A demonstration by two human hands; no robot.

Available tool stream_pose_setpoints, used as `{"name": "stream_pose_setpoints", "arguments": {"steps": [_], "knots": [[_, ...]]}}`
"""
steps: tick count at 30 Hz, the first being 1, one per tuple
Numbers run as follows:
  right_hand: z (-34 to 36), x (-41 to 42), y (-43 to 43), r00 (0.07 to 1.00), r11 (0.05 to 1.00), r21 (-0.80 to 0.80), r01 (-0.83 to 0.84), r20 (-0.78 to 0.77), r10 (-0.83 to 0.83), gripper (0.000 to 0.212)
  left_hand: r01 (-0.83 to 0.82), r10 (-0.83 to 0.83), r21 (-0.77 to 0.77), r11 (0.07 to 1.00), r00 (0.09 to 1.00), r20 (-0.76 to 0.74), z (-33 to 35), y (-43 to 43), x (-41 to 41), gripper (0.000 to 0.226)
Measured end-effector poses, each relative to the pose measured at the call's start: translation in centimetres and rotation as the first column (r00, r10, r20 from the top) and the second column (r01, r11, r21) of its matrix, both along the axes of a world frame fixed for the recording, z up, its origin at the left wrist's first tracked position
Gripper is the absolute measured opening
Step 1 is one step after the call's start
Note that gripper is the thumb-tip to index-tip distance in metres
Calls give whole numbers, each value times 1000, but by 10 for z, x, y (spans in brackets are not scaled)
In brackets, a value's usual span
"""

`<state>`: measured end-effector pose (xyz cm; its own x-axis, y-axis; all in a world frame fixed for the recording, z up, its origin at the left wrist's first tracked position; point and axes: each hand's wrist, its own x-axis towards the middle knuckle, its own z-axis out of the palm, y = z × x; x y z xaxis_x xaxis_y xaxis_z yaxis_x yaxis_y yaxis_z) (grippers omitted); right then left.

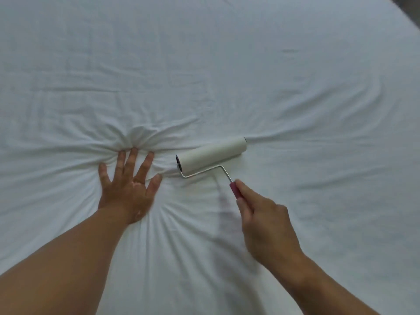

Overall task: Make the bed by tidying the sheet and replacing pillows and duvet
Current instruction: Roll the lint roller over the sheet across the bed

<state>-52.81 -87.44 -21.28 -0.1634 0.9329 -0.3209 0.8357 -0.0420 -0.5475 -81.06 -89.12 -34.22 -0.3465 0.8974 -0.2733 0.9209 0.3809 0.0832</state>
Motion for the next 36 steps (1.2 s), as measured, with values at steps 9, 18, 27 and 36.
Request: {"name": "stream_pose_setpoints", "arguments": {"steps": [9, 18, 27, 36], "knots": [[-17, -31, 216, 992, 994, 109, -6, 126, -8, 25, -201, 200, 35, 979, 979, 30, 27, 36, 62, 88], [-31, 41, 42, 986, 984, -74, 165, 32, -163, 43, -79, 78, 52, 996, 997, 17, 3, 67, 86, 72], [-45, 22, 93, 998, 998, -17, 60, 21, -60, 34, -70, 70, -16, 997, 998, -2, -3, 72, 85, 73], [-14, 106, -53, 983, 970, -195, 144, 138, -118, 41, 147, -144, 40, 988, 987, -65, 6, 2, 104, 69]]}}
